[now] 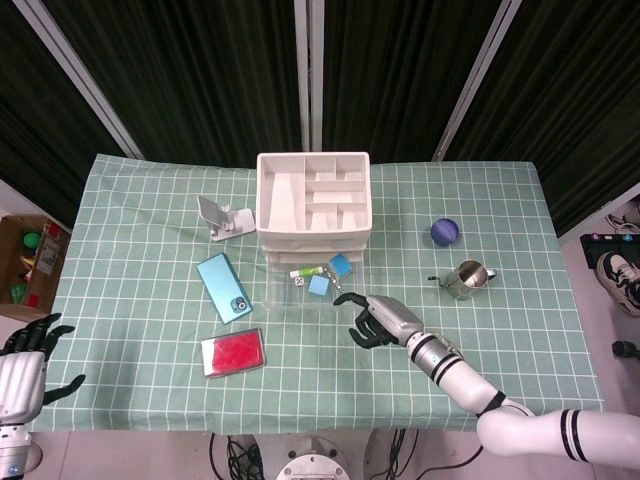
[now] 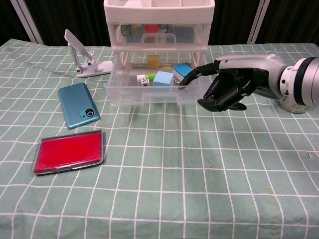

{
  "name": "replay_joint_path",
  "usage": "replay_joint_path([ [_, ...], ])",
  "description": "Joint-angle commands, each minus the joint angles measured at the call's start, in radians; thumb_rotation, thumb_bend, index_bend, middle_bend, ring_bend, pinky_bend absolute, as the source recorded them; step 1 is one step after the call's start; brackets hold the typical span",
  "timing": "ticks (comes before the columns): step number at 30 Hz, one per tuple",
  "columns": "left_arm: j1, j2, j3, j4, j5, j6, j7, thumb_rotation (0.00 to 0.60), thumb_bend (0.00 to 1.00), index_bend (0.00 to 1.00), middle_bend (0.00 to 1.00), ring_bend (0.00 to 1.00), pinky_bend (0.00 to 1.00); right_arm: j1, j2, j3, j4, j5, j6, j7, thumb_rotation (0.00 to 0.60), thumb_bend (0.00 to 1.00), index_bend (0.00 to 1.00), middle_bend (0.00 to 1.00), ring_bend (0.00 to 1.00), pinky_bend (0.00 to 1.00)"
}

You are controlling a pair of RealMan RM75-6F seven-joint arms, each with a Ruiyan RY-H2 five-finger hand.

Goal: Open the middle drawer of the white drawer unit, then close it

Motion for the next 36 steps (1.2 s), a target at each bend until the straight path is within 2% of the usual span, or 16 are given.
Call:
replay_joint_path([
  [1,0.000,0.000,0.000,0.000,0.001,0.001,-0.001,0.600,0.00,0.29,0.15,0.15,0.20,-0.001,0.001,0.000,-0.001,-0.001,0.005,0.000,0.600,0.44,0.25,0.81,0.82,0.84],
  [4,0.001,0.000,0.000,0.001,0.001,0.002,-0.002,0.600,0.00,0.29,0.15,0.15,0.20,-0.005,0.005,0.001,-0.003,-0.006,0.018,-0.001,0.600,0.44,0.24,0.81,0.82,0.84],
  [7,0.001,0.002,0.000,0.001,0.002,0.003,-0.003,0.600,0.00,0.29,0.15,0.15,0.20,-0.010,0.020,-0.004,-0.007,-0.024,0.035,-0.018,0.600,0.44,0.15,0.81,0.82,0.84],
  [9,0.002,0.003,0.000,0.001,0.003,0.006,-0.005,0.600,0.00,0.29,0.15,0.15,0.20,-0.009,0.046,-0.011,-0.017,-0.037,0.043,-0.045,0.600,0.41,0.07,0.81,0.82,0.84],
  [11,0.003,0.005,-0.001,0.001,0.004,0.008,-0.006,0.600,0.00,0.29,0.15,0.15,0.20,-0.004,0.081,-0.015,-0.034,-0.051,0.050,-0.079,0.600,0.35,0.05,0.81,0.82,0.84],
  [14,0.003,0.009,-0.003,-0.001,0.006,0.013,-0.005,0.600,0.00,0.29,0.15,0.15,0.20,0.013,0.154,-0.006,-0.079,-0.079,0.060,-0.139,0.600,0.30,0.04,0.82,0.82,0.84],
  [17,0.004,0.013,-0.003,-0.007,0.012,0.019,0.000,0.600,0.00,0.29,0.15,0.15,0.20,0.058,0.229,0.028,-0.112,-0.102,0.038,-0.196,0.600,0.29,0.05,0.83,0.83,0.85],
  [21,0.010,0.010,0.000,-0.018,0.018,0.031,0.007,0.600,0.00,0.29,0.15,0.15,0.20,0.154,0.274,0.059,-0.093,-0.104,-0.017,-0.302,0.600,0.29,0.13,0.86,0.87,0.88],
  [23,0.015,0.008,0.003,-0.021,0.018,0.036,0.010,0.600,0.00,0.29,0.15,0.15,0.20,0.201,0.265,0.058,-0.070,-0.101,-0.019,-0.384,0.600,0.29,0.21,0.89,0.90,0.91],
  [27,0.027,0.004,0.008,-0.024,0.013,0.045,0.014,0.600,0.00,0.29,0.15,0.15,0.20,0.302,0.187,0.028,0.007,-0.085,0.008,-0.599,0.600,0.25,0.33,0.93,0.94,0.95],
  [31,0.037,0.004,0.010,-0.022,0.010,0.055,0.010,0.600,0.00,0.29,0.15,0.15,0.20,0.374,0.089,-0.008,0.096,-0.057,0.041,-0.768,0.600,0.23,0.35,0.95,0.96,0.97],
  [36,0.047,-0.004,0.015,-0.013,0.006,0.059,0.000,0.600,0.00,0.29,0.15,0.15,0.20,0.424,-0.039,-0.036,0.213,-0.060,0.079,-0.872,0.600,0.23,0.36,0.95,0.96,0.97],
])
